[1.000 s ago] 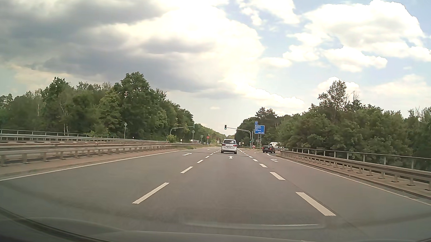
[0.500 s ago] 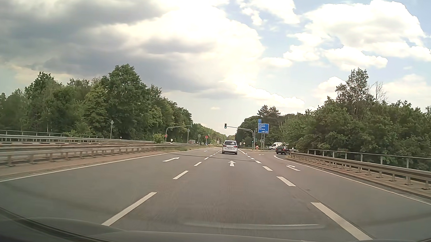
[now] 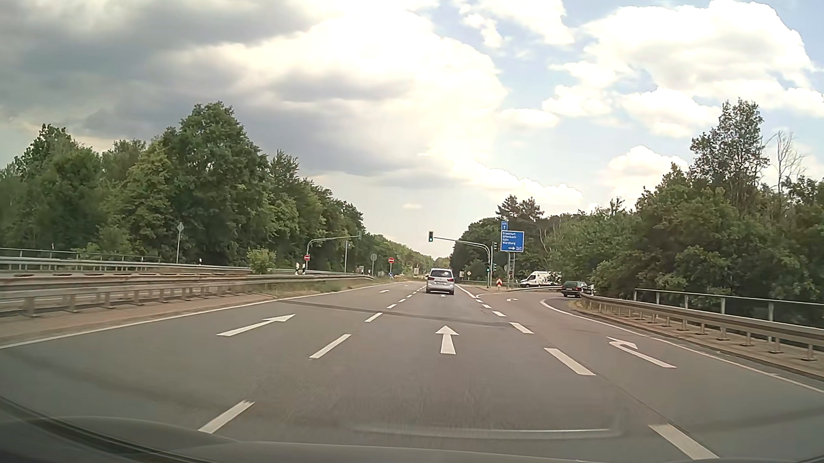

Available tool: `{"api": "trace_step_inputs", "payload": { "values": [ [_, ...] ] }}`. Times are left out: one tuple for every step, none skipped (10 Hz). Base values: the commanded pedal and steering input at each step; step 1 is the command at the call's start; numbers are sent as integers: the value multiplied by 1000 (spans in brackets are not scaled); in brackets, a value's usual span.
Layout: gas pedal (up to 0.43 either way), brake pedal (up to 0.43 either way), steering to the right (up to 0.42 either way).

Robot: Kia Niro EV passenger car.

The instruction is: Follow the waypoints while adhering to traffic rules and regulations

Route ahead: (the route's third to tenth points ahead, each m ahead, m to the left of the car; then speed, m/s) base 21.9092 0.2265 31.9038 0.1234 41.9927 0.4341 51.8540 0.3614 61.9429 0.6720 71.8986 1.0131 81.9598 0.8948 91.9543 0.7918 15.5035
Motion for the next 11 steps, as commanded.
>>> {"api": "trace_step_inputs", "payload": {
  "values": [
    [67, 37, -1],
    [67, 37, -1],
    [67, 37, -1],
    [67, 37, -1],
    [67, 37, -1],
    [67, 37, -1],
    [67, 37, 5],
    [67, 30, 6],
    [67, 37, 5],
    [67, 37, 5],
    [67, 37, 5]
  ]
}}
